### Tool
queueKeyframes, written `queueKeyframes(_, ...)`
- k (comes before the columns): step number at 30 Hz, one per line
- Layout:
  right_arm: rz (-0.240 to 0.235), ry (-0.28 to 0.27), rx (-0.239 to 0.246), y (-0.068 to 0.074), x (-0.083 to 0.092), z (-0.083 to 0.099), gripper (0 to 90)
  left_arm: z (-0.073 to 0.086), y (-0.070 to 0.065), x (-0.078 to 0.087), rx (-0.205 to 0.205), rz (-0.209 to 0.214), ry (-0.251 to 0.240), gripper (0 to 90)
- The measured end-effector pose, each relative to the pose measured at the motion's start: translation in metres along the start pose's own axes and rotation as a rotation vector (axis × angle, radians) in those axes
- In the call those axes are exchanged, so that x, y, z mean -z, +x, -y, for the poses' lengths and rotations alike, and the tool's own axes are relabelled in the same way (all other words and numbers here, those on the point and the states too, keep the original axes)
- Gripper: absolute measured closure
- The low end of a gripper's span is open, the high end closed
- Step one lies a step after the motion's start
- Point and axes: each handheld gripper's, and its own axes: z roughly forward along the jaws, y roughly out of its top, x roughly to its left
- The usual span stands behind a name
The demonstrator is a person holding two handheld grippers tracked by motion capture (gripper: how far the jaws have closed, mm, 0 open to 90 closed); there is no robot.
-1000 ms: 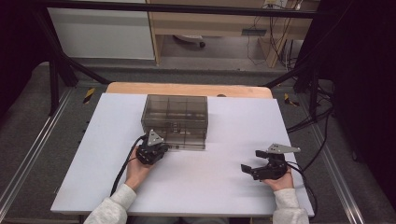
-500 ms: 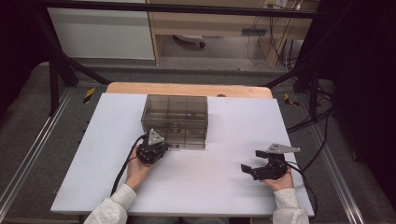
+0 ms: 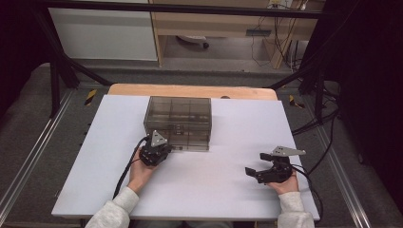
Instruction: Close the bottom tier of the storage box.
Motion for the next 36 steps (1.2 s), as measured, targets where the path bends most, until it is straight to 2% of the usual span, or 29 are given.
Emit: queueKeyframes(36,0.000,0.004,-0.001,0.0001,-0.0004,0.0001,0.2,-0.0054,0.0040,-0.0065,0.002,-0.009,-0.004,89.5)
